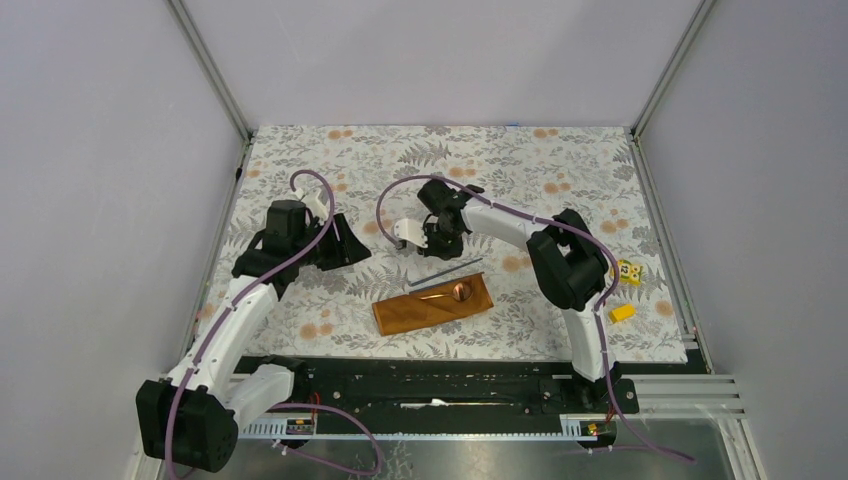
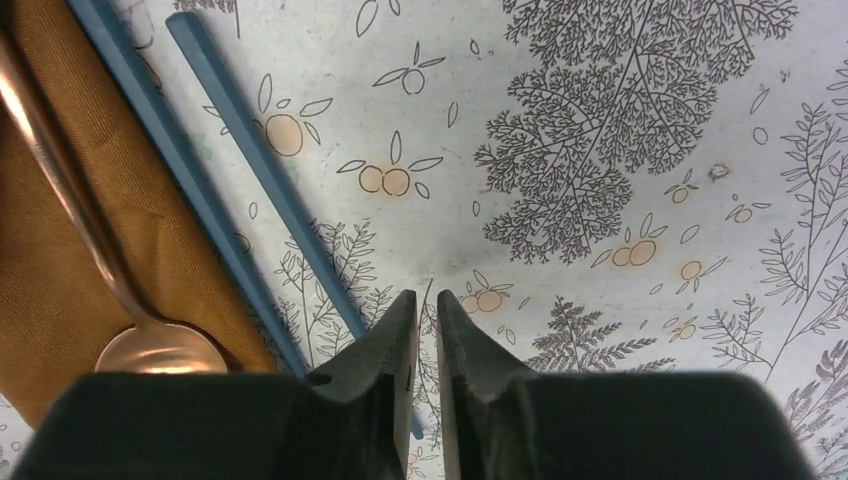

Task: Fold the napkin into a case and place the utensils inside
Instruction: Pick up the chopsticks from the center of the board.

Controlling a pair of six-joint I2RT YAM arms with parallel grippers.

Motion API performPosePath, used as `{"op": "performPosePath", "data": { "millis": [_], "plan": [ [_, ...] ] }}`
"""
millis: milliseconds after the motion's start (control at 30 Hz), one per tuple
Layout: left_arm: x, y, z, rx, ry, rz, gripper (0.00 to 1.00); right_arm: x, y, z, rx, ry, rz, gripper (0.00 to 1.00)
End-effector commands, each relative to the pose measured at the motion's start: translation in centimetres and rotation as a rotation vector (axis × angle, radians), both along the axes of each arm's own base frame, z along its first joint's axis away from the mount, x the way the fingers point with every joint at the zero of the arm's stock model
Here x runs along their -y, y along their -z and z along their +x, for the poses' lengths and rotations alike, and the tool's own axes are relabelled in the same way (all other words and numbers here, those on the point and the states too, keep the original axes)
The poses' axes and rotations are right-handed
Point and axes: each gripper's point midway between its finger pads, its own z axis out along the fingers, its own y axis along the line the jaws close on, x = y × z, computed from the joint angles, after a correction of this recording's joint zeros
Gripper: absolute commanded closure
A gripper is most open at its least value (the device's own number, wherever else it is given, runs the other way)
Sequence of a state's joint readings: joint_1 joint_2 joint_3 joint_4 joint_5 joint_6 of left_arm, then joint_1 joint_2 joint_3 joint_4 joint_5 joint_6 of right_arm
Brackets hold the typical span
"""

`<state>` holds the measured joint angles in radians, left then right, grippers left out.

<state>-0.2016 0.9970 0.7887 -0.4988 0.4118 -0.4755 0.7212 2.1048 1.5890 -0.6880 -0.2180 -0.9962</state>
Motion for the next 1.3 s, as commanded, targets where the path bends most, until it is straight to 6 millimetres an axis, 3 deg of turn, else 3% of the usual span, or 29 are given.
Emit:
{"op": "performPosePath", "data": {
  "millis": [0,33,100,133,167,200,400,500,567,633,800,867,933,1067,1267],
  "plan": [
    [0.3,-0.7,1.0,0.043,-0.002,-0.025,0.47,-0.8,-2.6,0.2,0.020,0.148,0.048,0.68],
    [0.3,-0.7,1.1,0.043,0.002,-0.026,0.47,-1.1,-3.3,0.4,0.035,0.208,0.080,0.56],
    [0.5,-0.3,1.2,0.026,0.013,-0.031,0.46,-1.3,-4.9,0.2,0.044,0.278,0.134,0.44],
    [0.6,0.0,1.3,0.016,0.017,-0.033,0.46,-1.3,-5.8,0.2,0.058,0.325,0.154,0.33],
    [1.0,0.2,1.2,0.005,0.034,-0.047,0.46,-1.2,-6.9,0.6,0.089,0.380,0.176,0.05],
    [1.3,0.6,1.1,-0.008,0.047,-0.060,0.46,-1.0,-8.0,0.9,0.116,0.436,0.200,0.01],
    [3.2,3.1,0.3,-0.120,0.128,-0.147,0.46,1.5,-14.9,1.9,0.268,0.768,0.365,0.00],
    [4.4,4.0,-0.5,-0.161,0.160,-0.165,0.47,1.3,-17.2,1.0,0.279,0.791,0.526,0.00],
    [6.0,4.5,-1.4,-0.177,0.202,-0.152,0.47,1.5,-16.5,0.4,0.249,0.899,0.634,0.00],
    [7.4,4.8,-2.2,-0.199,0.230,-0.146,0.48,2.4,-14.9,-0.6,0.171,0.999,0.621,0.00],
    [9.6,5.6,-3.8,-0.236,0.264,-0.132,0.49,4.7,-9.9,-2.5,-0.227,1.238,0.571,0.00],
    [10.1,6.3,-4.3,-0.264,0.280,-0.122,0.49,4.5,-8.9,-3.8,-0.324,1.255,0.591,0.01],
    [10.6,7.1,-4.9,-0.292,0.289,-0.110,0.50,4.3,-8.0,-4.8,-0.391,1.274,0.592,0.07],
    [11.5,7.6,-5.2,-0.305,0.293,-0.100,0.51,4.1,-5.9,-7.0,-0.506,1.286,0.558,0.29],
    [11.9,7.4,-5.2,-0.303,0.285,-0.106,0.51,5.7,-3.3,-8.8,-0.494,1.326,0.498,0.36]
  ]
}}
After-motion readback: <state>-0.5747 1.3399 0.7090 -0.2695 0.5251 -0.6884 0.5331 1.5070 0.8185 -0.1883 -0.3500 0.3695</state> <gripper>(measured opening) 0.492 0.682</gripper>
